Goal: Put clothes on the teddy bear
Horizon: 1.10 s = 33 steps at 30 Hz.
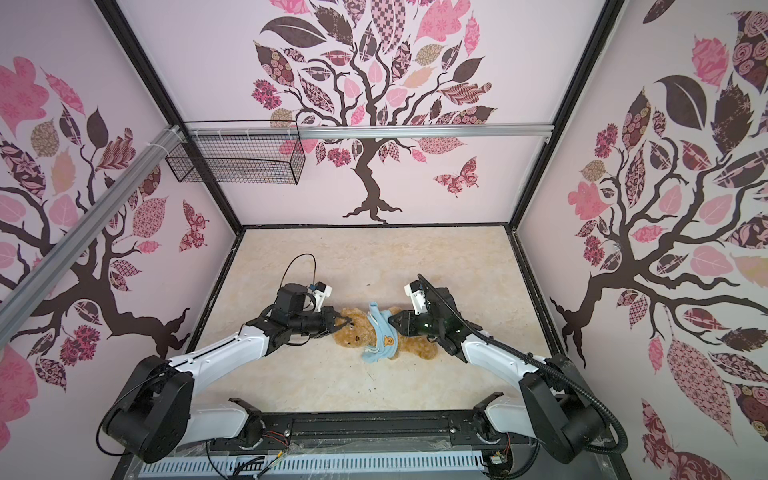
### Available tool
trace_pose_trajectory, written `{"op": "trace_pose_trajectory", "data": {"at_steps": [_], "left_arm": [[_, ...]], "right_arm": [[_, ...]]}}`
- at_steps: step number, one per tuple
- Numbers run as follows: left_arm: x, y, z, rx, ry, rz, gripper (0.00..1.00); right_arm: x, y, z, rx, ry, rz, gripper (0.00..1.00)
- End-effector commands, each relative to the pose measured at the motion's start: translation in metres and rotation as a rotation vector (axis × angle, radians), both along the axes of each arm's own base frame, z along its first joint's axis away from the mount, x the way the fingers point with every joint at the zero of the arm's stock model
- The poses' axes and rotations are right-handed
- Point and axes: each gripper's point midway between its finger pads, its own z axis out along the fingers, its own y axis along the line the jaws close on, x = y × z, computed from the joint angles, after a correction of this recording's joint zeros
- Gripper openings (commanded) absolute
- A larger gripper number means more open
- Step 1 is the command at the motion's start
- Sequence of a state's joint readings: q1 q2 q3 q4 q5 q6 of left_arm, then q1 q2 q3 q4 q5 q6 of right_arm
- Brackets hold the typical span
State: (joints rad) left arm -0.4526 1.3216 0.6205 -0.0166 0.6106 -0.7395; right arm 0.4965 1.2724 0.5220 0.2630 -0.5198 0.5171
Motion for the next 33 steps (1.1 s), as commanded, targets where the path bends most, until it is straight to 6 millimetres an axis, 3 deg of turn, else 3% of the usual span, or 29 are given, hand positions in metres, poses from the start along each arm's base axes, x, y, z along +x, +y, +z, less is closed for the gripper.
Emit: {"op": "trace_pose_trajectory", "data": {"at_steps": [1,7,10,13,14,23,33], "left_arm": [[0.009,-0.010,0.022,-0.032,-0.058,-0.027,0.00],[0.006,-0.012,0.021,-0.028,-0.062,-0.038,0.00],[0.005,-0.013,0.022,-0.027,-0.068,-0.045,0.00],[0.005,-0.014,0.021,-0.017,-0.071,-0.047,0.00],[0.005,-0.012,0.020,-0.007,-0.070,-0.042,0.00],[0.008,0.015,0.017,0.129,-0.142,0.062,0.00],[0.006,0.024,0.029,0.107,-0.195,0.116,0.00]], "right_arm": [[0.005,0.007,0.001,0.011,-0.012,0.013,0.28],[0.010,0.020,0.005,0.026,-0.012,0.030,0.16],[0.013,0.021,0.002,0.016,-0.011,0.023,0.12],[0.016,0.018,0.004,0.007,-0.023,0.009,0.00],[0.018,0.016,0.006,-0.002,-0.036,-0.003,0.00],[0.040,-0.054,0.023,-0.036,-0.113,-0.294,0.00],[0.052,-0.092,0.014,0.004,-0.076,-0.450,0.00]]}}
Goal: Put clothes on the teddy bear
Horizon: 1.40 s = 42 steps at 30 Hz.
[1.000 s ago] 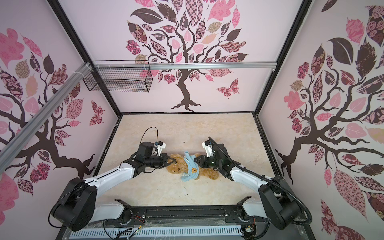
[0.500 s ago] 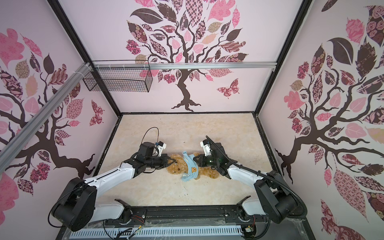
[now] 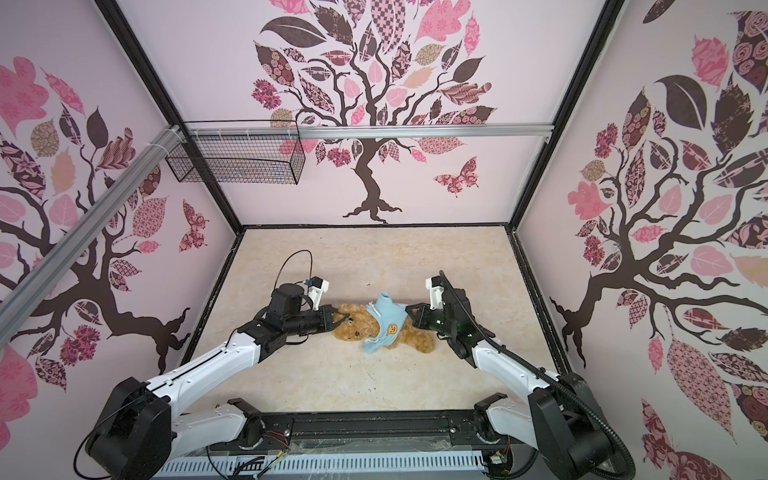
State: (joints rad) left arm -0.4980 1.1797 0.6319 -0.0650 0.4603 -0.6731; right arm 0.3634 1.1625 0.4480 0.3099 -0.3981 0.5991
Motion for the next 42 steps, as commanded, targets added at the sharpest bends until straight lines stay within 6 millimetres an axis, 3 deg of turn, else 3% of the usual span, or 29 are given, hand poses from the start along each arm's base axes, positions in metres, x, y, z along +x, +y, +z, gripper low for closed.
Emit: {"op": "trace_pose_trajectory", "data": {"at_steps": [1,5,8,12,18,22,26,29,32,36,42], "left_arm": [[0.004,0.020,-0.002,0.034,-0.014,0.103,0.00],[0.007,0.026,0.007,0.006,-0.030,0.160,0.00],[0.007,0.025,0.009,-0.032,-0.012,0.182,0.00],[0.005,0.015,0.009,-0.089,0.052,0.160,0.00],[0.000,0.002,-0.014,-0.122,0.259,0.156,0.00],[-0.002,-0.009,-0.023,-0.159,0.341,0.163,0.00],[-0.002,-0.020,-0.030,-0.171,0.377,0.157,0.00],[-0.002,-0.025,-0.034,-0.170,0.386,0.136,0.12],[-0.004,-0.024,-0.034,-0.149,0.340,0.108,0.30],[-0.010,-0.012,-0.034,-0.086,0.246,0.091,0.50],[-0.016,0.011,-0.037,-0.022,0.129,0.139,0.73]], "right_arm": [[0.022,-0.040,0.002,-0.009,-0.021,-0.188,0.00],[0.023,-0.047,-0.006,0.019,0.006,-0.192,0.00],[0.023,-0.040,-0.009,0.043,0.029,-0.158,0.00],[0.021,-0.016,0.002,0.103,0.011,-0.020,0.00],[0.016,-0.012,0.038,-0.010,-0.139,0.033,0.27],[-0.003,0.012,0.047,-0.111,-0.239,0.096,0.33],[-0.017,0.043,0.027,-0.105,-0.194,0.180,0.31],[-0.018,0.057,0.001,-0.104,-0.126,0.214,0.28],[-0.005,0.060,-0.020,-0.143,-0.073,0.201,0.23],[0.017,0.054,-0.044,-0.154,0.021,0.192,0.17],[0.034,0.056,-0.078,-0.129,0.145,0.221,0.12]]}}
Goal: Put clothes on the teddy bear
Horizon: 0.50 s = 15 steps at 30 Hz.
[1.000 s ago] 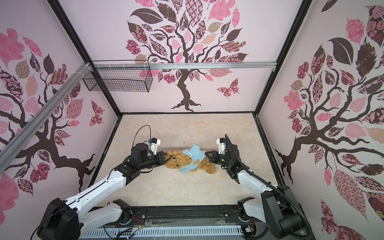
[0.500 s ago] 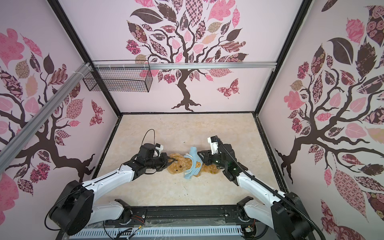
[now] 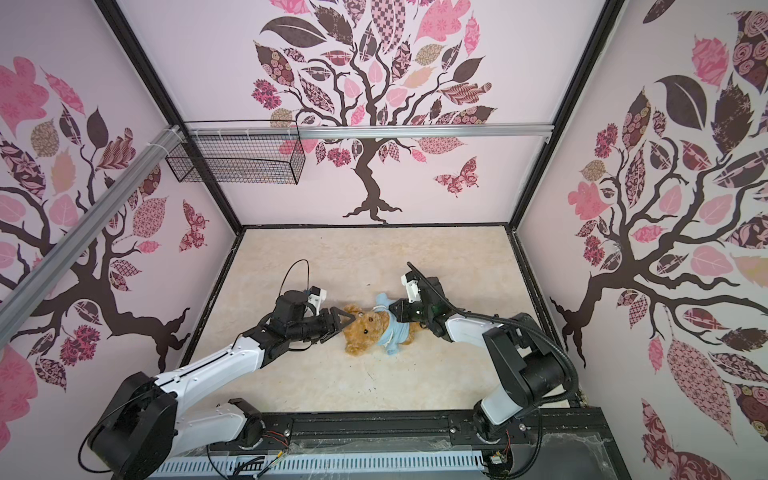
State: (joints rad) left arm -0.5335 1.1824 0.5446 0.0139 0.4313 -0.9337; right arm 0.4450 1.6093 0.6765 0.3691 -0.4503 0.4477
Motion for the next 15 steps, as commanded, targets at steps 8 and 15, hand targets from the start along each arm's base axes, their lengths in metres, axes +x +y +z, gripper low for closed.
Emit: {"op": "trace_pose_trajectory", "data": {"at_steps": [8,15], "left_arm": [[-0.021,-0.006,-0.017,0.108,-0.120,-0.068,0.92],[-0.008,-0.026,-0.022,0.128,-0.110,-0.124,0.93]], "right_arm": [[0.007,0.006,-0.035,-0.015,0.123,0.029,0.08],[0.005,0.010,-0.035,-0.001,0.131,0.053,0.08]]}}
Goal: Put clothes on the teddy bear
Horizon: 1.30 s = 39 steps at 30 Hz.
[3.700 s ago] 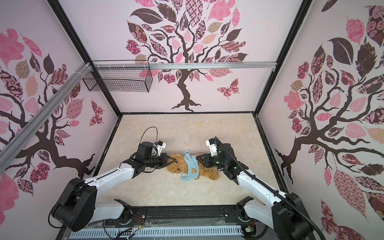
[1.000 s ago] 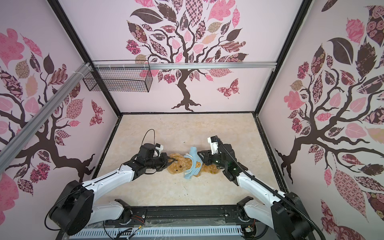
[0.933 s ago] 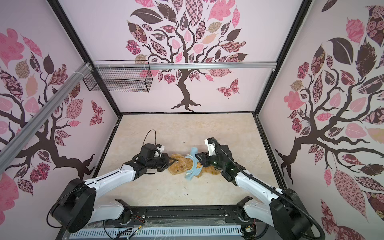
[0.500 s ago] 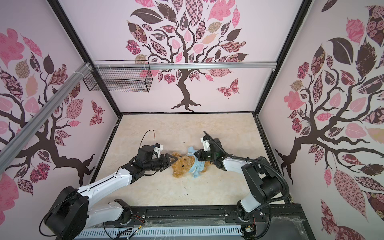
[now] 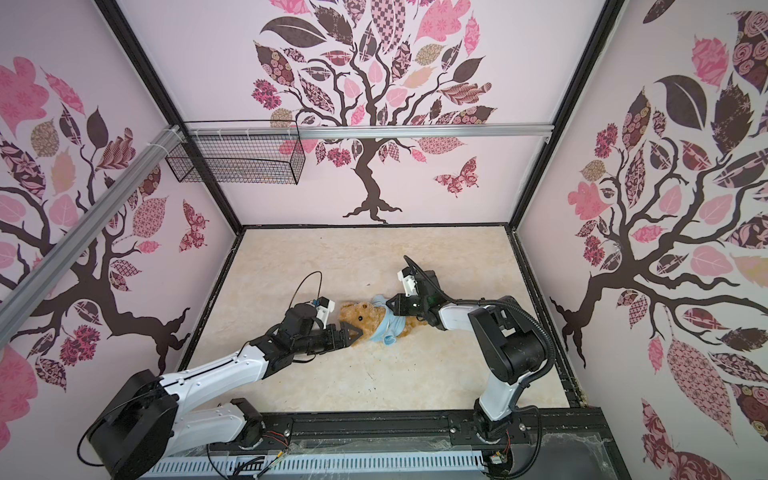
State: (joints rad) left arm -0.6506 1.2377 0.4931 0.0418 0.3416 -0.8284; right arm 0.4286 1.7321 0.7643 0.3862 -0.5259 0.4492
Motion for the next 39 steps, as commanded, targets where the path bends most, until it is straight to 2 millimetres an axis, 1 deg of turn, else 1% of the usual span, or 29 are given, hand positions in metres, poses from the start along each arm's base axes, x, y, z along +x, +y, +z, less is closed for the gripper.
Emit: {"op": "trace_pose_trajectory", "data": {"at_steps": [1,4,7,10,11,12,13,15,17,19,22,25,27,29,32,39], "left_arm": [[0.020,-0.015,0.014,-0.003,-0.064,-0.025,0.90],[0.030,-0.023,0.017,-0.002,-0.075,-0.033,0.79],[0.037,-0.028,0.020,0.002,-0.087,-0.036,0.64],[0.039,-0.030,0.021,0.012,-0.082,-0.041,0.46],[0.039,-0.030,0.021,0.013,-0.073,-0.041,0.38],[0.038,-0.030,0.021,0.011,-0.067,-0.043,0.31],[0.037,-0.030,0.022,0.009,-0.057,-0.042,0.25],[0.037,-0.028,0.025,-0.005,-0.020,-0.019,0.14],[0.035,-0.027,0.030,-0.050,0.037,0.003,0.06],[0.033,-0.025,0.034,-0.131,0.120,0.015,0.00],[0.033,-0.023,0.043,-0.286,0.249,0.022,0.00],[0.030,-0.024,0.051,-0.352,0.325,-0.010,0.00],[0.027,-0.026,0.055,-0.377,0.361,-0.038,0.00],[0.025,-0.028,0.058,-0.398,0.397,-0.056,0.00],[0.022,-0.032,0.061,-0.419,0.437,-0.079,0.00],[0.019,-0.034,0.061,-0.437,0.472,-0.090,0.00]], "right_arm": [[-0.012,-0.003,-0.024,-0.039,0.091,0.017,0.07],[-0.011,-0.005,-0.019,-0.060,0.074,0.025,0.08],[-0.013,-0.008,-0.015,-0.080,0.060,0.029,0.09],[-0.015,-0.010,-0.011,-0.096,0.046,0.035,0.13],[-0.016,-0.011,-0.007,-0.102,0.038,0.035,0.16],[-0.016,-0.013,-0.002,-0.110,0.026,0.032,0.19],[-0.016,-0.016,0.006,-0.117,0.002,0.025,0.24],[-0.019,-0.024,0.025,-0.138,-0.061,0.002,0.30],[-0.024,-0.035,0.044,-0.153,-0.123,-0.032,0.33],[-0.035,-0.046,0.060,-0.153,-0.178,-0.062,0.35],[-0.060,-0.057,0.077,-0.121,-0.249,-0.078,0.36],[-0.084,-0.056,0.090,-0.087,-0.351,-0.066,0.33],[-0.098,-0.051,0.091,-0.072,-0.427,-0.048,0.29],[-0.108,-0.046,0.090,-0.036,-0.475,-0.028,0.25],[-0.114,-0.042,0.081,0.028,-0.498,-0.022,0.20],[-0.117,-0.032,0.062,0.063,-0.504,0.019,0.16]]}}
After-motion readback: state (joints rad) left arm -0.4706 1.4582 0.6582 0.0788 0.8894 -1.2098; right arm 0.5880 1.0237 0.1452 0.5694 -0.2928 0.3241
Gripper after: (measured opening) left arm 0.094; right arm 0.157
